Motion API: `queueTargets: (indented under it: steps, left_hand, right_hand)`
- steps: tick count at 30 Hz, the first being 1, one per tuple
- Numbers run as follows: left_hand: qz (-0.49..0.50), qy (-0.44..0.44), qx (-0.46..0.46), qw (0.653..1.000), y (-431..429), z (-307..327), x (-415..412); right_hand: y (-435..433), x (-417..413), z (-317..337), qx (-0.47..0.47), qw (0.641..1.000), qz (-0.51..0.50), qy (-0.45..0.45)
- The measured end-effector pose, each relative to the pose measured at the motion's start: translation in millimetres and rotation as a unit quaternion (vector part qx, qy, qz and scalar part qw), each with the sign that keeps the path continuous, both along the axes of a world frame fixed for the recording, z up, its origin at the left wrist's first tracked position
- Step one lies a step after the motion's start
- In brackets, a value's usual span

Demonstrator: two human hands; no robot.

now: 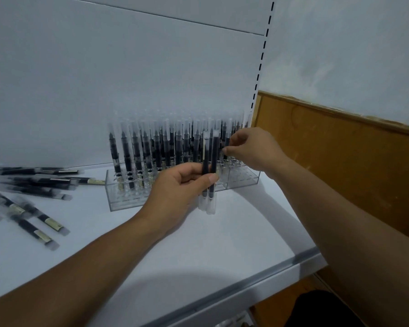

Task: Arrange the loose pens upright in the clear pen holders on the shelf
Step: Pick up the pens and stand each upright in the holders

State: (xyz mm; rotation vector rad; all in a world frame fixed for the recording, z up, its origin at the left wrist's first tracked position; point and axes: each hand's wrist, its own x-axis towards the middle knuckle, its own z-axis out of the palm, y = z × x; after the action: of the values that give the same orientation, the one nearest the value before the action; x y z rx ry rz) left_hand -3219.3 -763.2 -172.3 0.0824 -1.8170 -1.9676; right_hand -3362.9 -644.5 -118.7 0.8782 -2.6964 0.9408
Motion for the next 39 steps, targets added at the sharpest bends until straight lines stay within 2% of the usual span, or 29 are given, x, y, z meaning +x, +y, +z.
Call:
queueTargets:
  steps: [3,5,8,14,20,23,27,29,31,39]
  left_hand:
    - [-0.001,-0.002,-0.005,1.000,1,1,1]
    - [-0.003,0.004,-0.005,1.000,1,3,2]
    - [-0.010,0.013,-0.002,1.000,1,5,5]
    - [0.014,0.005,0.022,1.000,2,5,8]
    - [0.030,0.005,0.016,0.999,2,7,10]
    - [0.033,0.004,0.029,0.999,2,6,10]
    - [0.024,-0.005,0.013,1.000,3,5,8]
    - [0.017,-0.010,0.008,1.000,3,4,8]
    - [0.005,-0.014,0.018,1.000,4,3,8]
    - [0.001,-0.008,0.008,1.000,4,2,7]
  right_hand:
    - [13,15,-11,-0.114,0.993,-0.003,0.028]
    - [20,33,-20,-0.179,0.983,0.039,0.002]
    - [27,55,-31,-0.133,0.982,0.117,-0.060]
    - [28,63,-43,-0.084,0.981,0.147,-0.094]
    - [30,69,-47,-0.135,0.971,0.166,-0.110]
    - [40,66,-41,-0.213,0.948,0.163,-0.170]
    - [54,49,-21,-0.367,0.904,0.105,-0.192]
    - [57,41,-8,-0.413,0.888,0.080,-0.185]
    - [58,33,4,-0.425,0.888,0.060,-0.163]
    - [40,0,39,-0.326,0.945,0.006,0.011]
